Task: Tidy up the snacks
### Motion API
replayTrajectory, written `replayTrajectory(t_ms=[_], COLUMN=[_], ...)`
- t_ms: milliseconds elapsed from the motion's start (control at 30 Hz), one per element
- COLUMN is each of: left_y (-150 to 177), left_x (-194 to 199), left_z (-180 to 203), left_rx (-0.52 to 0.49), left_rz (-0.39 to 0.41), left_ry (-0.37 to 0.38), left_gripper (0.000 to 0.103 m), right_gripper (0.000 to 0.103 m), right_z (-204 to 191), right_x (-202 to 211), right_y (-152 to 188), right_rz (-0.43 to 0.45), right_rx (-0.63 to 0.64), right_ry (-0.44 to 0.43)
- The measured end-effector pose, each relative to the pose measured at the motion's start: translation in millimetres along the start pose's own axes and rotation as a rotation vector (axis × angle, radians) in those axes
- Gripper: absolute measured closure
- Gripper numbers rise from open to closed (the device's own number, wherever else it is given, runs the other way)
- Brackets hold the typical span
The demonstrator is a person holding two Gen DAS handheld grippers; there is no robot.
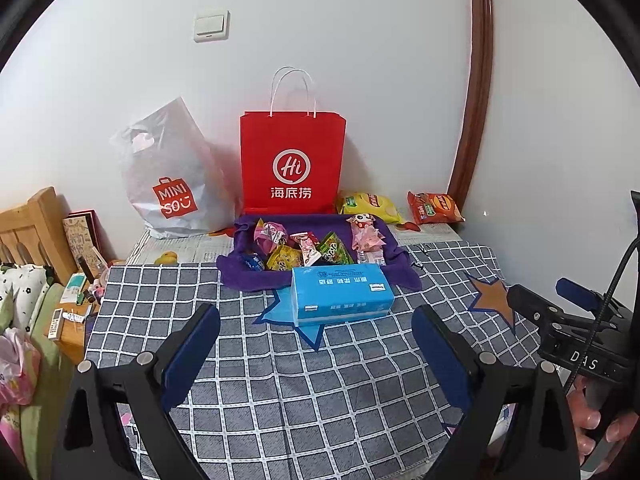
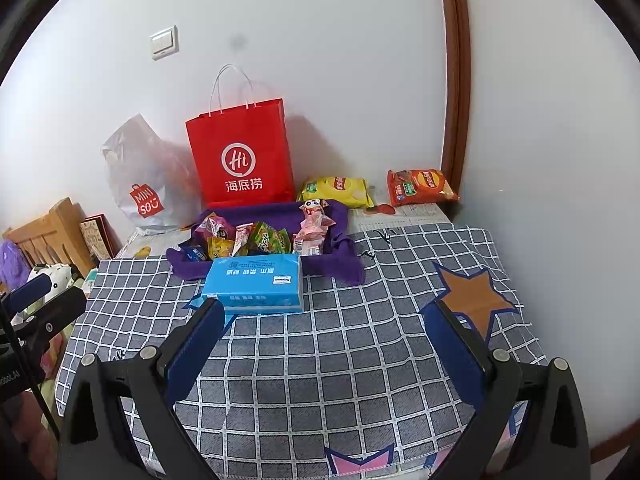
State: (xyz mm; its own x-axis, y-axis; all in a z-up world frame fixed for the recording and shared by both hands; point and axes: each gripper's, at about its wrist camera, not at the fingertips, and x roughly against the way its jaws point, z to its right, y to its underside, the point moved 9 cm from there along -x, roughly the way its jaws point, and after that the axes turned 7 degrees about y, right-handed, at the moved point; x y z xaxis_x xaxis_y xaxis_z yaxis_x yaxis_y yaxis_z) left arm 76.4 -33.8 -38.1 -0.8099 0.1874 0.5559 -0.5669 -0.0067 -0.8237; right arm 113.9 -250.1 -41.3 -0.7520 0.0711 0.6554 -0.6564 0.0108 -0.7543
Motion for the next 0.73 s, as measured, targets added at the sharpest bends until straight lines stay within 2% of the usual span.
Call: replayTrajectory(t_ms=[733], left_y=[-1.1], left_x=[0.3], left_z=[-4.5], left_rx=[0.003], left_rz=[-0.002], left_ry=[-0.016], left_gripper=[0.006], right_gripper=[0.004], right_z=[-1.2], right_x=[4.5], right_y=[-1.3], right_rz=[0.014], right_rx=[0.004], right_ry=[-0.012])
